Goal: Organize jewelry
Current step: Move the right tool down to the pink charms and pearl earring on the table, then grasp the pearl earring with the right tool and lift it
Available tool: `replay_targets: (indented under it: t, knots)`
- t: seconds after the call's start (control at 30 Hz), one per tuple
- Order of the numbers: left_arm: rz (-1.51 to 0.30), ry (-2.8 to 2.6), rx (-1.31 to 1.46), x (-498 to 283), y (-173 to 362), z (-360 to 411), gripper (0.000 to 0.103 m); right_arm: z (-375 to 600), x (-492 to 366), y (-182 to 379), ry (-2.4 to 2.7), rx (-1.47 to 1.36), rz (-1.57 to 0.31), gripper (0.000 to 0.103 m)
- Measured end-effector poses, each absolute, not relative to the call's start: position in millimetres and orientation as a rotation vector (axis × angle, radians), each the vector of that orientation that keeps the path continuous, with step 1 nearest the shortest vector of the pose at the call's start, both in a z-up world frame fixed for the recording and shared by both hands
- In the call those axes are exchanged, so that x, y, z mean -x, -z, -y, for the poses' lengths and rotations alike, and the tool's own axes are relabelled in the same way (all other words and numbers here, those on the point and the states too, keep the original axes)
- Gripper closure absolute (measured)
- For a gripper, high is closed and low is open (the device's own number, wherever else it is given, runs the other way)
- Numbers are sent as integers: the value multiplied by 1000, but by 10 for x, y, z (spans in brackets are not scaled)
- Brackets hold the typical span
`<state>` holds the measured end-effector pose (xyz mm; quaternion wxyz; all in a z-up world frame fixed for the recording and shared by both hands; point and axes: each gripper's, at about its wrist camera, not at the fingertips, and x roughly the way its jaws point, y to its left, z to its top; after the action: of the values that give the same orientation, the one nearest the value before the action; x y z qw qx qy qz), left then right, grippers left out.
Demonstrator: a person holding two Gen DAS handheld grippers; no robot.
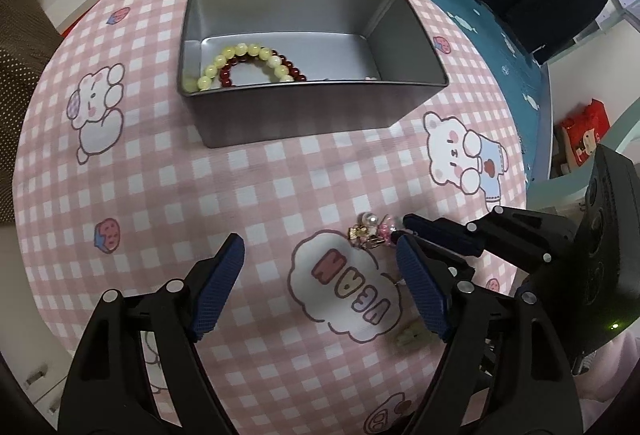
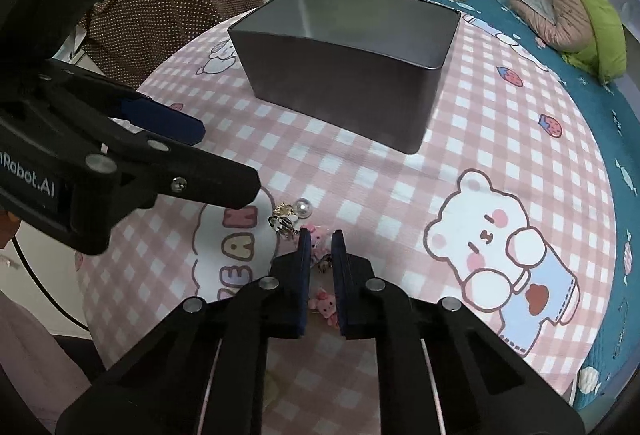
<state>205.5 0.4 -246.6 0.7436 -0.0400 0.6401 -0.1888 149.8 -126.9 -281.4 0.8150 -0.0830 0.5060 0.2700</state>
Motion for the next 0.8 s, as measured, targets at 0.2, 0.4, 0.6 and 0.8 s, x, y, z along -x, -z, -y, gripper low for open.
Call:
replay_targets:
  t: [0.2,0.4,0.6,0.8]
  knots:
    - [-1408,449,84,-2080,2483,104,35,1412,-1514,2743,-532,141,-1073,94]
    - [-1419,500,66,-2092,2530,280,43,1607,-1494,2657,-469,113,-1056,94]
    - [-1443,532,45,-2097,2637,445,57,1787,-1498,2538,-403,82,-1031,94]
    - [-1462,525,62,-2135,2767,561,73,1906,-1483,2550,-369,68,-1039,94]
